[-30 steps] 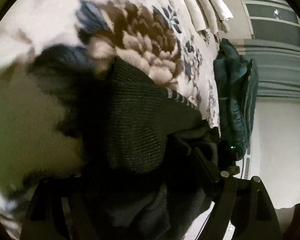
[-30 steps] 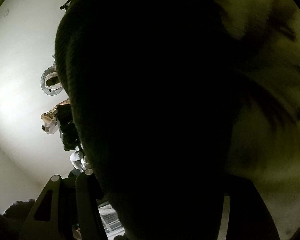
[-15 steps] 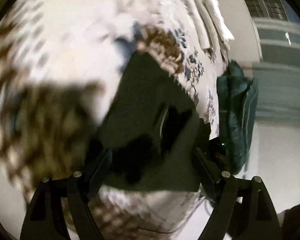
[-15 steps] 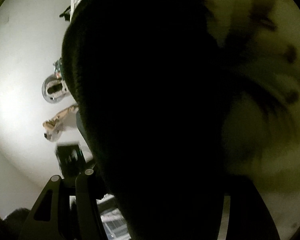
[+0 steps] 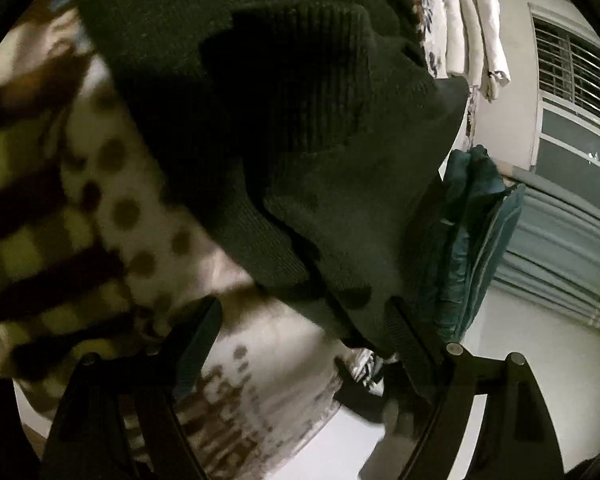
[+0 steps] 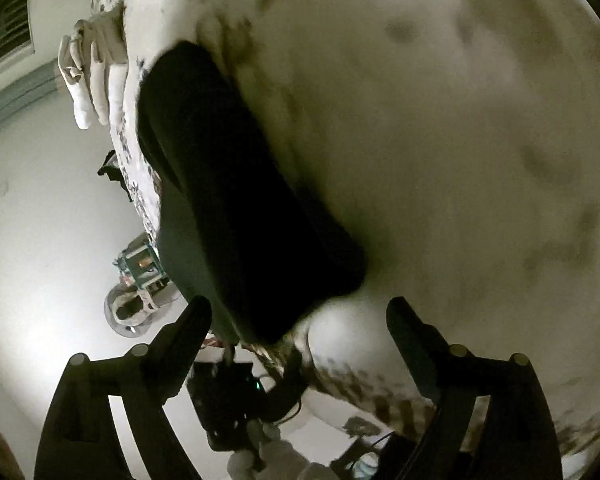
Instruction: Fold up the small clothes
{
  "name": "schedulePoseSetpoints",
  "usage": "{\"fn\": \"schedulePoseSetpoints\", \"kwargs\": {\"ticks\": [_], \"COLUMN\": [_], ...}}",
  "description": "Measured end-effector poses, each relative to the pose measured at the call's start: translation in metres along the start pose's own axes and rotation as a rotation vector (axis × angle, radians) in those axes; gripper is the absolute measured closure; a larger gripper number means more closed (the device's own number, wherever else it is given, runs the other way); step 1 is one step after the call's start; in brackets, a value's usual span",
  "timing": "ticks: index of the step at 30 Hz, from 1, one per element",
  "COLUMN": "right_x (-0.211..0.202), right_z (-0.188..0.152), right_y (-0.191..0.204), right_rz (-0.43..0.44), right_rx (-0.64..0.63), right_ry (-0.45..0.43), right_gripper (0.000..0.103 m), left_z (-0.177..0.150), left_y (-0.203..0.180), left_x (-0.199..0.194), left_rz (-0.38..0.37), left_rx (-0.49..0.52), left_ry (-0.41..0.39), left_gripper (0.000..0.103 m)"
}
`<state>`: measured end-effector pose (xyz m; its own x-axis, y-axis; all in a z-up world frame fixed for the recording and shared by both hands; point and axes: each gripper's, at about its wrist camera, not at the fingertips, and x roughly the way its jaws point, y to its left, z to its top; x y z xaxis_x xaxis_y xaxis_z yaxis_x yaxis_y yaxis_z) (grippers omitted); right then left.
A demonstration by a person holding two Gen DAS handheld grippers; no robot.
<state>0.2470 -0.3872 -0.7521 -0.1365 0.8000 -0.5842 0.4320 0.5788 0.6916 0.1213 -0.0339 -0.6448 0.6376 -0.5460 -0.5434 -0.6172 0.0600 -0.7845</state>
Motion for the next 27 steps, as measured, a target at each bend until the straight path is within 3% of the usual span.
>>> {"fn": "schedulePoseSetpoints", "kwargs": {"ticks": [3,5,9,10,11,14,16,21,26,27], "right_x": [0.04,0.047,0.074,0.079,0.081,0.087,0.086,0.077,0.072,0.054], "right_z": [0.0,-0.001,0.011,0.013,0.013,0.011,0.006,-0.002,0.002,0.004], "right_y": [-0.007,-0.019,-0.004,0.0,0.0,0.003,0.008,0.027,0.019,0.013], "right_rz": [0.025,0.058,0.139,0.124,0.138,0.154,0.18,0.182,0.179,0.178], "right_rx": [0.01,0.004,0.004,0.027,0.068,0.121,0.127,0.096,0.095,0.092], "right_ry": [-0.016,-0.045,-0.089,-0.104,-0.127,-0.13,-0.129,-0.115,-0.115,-0.115], "right_gripper": [0.009,0.001,0.002,0.005,0.024,0.058,0.064,0.066,0.066,0.066], "left_z": [0.008,0.01,0.001,-0.003,-0.006,-0.005,0.0,0.015,0.041,0.046], "left_y": [0.001,0.003,0.005,0.007,0.008,0.012,0.014,0.009,0.021,0.024], "left_x": [0.004,0.002,-0.009,-0.01,-0.009,-0.007,-0.005,-0.003,0.005,0.003], "left_rz": [0.007,0.003,-0.004,-0.005,-0.008,-0.017,-0.038,-0.185,-0.189,-0.202], "left_rx": [0.009,-0.002,0.008,0.01,0.01,0.004,-0.026,-0.09,-0.194,-0.225], "left_ry": [-0.005,-0.006,-0.021,-0.016,-0.011,-0.012,-0.031,-0.104,-0.193,-0.219], "left_gripper": [0.021,0.021,0.021,0.021,0.021,0.021,0.021,0.021,0.021,0.021]}}
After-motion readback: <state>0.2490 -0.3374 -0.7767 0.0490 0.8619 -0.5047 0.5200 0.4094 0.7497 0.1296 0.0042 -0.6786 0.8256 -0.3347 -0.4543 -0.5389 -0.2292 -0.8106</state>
